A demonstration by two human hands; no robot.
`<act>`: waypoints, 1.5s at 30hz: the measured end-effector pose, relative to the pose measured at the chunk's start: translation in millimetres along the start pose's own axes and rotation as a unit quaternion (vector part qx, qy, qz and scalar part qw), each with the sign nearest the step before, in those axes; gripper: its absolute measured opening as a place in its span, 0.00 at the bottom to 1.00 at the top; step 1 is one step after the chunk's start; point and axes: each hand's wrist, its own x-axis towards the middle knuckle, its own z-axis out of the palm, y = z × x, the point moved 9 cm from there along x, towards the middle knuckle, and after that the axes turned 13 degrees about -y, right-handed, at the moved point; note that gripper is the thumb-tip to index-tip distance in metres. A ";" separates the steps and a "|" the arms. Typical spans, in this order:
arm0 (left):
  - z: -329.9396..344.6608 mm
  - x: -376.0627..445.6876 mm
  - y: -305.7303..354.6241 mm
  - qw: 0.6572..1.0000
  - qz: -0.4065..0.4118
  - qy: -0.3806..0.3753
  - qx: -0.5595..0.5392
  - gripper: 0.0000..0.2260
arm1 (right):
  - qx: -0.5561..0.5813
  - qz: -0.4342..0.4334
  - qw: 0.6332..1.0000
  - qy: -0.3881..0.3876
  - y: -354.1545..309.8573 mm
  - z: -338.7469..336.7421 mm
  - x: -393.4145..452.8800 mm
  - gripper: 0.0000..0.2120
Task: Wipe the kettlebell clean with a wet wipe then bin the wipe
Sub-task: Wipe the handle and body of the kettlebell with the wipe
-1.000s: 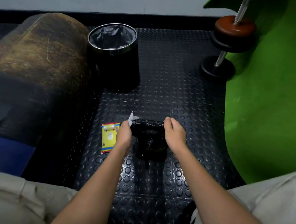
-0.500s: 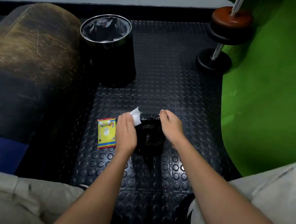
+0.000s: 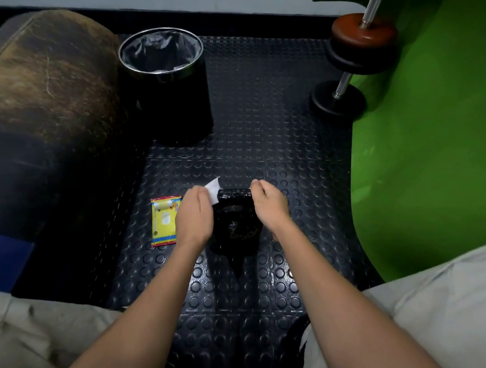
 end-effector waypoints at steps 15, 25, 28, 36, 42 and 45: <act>23.4 17.1 -62.0 0.931 -0.200 -0.095 -0.291 0.21 | 0.005 -0.001 1.000 -0.004 0.7 2.6 4.5 0.19; 4.4 0.0 4.0 0.996 0.048 0.005 0.075 0.16 | -0.008 -0.006 1.000 0.007 -0.4 1.6 3.8 0.21; 9.0 -10.5 14.6 0.980 0.122 0.015 0.158 0.15 | -0.011 -0.007 1.000 0.011 0.0 1.5 3.5 0.22; 6.4 -6.7 -9.5 0.999 0.023 0.018 -0.045 0.15 | -0.007 -0.013 1.000 0.014 2.3 0.8 4.1 0.22; 31.8 -2.6 -63.6 0.903 -0.266 -0.089 -0.326 0.20 | -0.003 -0.017 1.000 0.007 1.8 1.9 5.2 0.21; 27.3 5.2 -61.0 0.919 -0.259 -0.100 -0.280 0.21 | -0.004 -0.013 1.000 0.010 1.3 1.3 4.0 0.21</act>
